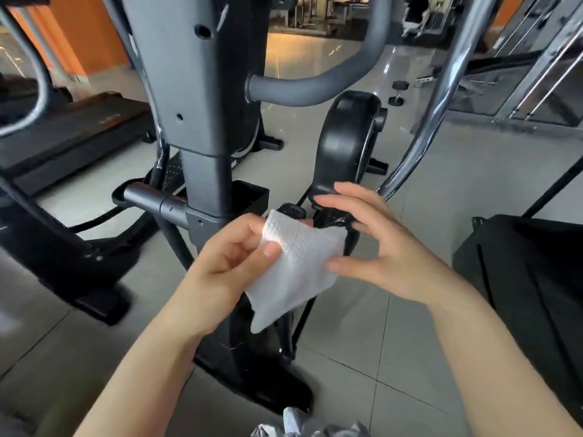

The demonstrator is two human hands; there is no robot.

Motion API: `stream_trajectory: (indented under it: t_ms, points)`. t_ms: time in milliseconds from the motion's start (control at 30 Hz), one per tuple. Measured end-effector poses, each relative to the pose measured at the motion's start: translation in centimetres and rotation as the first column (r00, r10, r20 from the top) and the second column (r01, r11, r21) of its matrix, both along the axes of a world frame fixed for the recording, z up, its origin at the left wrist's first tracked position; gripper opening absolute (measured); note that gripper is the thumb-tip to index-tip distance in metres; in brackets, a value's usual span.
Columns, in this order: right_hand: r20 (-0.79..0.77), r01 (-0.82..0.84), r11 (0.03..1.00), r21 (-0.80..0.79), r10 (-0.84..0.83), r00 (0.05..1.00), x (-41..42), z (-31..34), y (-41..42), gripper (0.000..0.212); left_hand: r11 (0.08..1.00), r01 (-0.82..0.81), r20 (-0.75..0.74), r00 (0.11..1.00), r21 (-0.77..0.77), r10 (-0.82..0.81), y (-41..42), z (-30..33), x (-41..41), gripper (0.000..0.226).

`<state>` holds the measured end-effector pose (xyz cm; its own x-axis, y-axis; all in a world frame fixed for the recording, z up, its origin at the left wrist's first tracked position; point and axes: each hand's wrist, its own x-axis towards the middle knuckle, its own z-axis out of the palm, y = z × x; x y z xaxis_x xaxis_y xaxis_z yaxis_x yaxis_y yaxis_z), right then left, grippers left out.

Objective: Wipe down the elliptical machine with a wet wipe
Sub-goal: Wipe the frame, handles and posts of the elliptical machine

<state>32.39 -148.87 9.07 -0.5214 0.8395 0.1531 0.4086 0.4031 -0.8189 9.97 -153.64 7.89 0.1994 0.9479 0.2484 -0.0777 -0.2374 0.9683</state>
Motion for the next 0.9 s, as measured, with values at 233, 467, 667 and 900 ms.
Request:
stream_trajectory:
  t_ms: [233,467,667,900]
  points:
    - [0.093,-0.236,0.953,-0.19,0.256,0.962,-3.9,1.8,3.1,0.024,0.998,-0.045,-0.065,0.997,0.039,0.048,0.6,1.6,-1.0,0.013]
    - [0.281,-0.181,0.975,-0.129,0.211,0.936,-3.7,3.5,2.3,0.017,0.964,-0.228,0.032,0.972,-0.133,0.234,-1.1,-0.3,-2.4,0.016]
    - [0.384,-0.165,0.98,0.109,0.112,0.917,-3.6,4.8,1.8,0.01,0.937,-0.195,0.024,0.977,-0.29,0.211,-1.3,-3.2,-0.8,0.011]
    - [0.4,-0.165,0.966,0.2,0.073,0.913,-2.8,5.9,0.6,0.014,0.882,-0.425,-0.23,0.855,0.202,0.464,-0.1,-3.7,0.0,0.025]
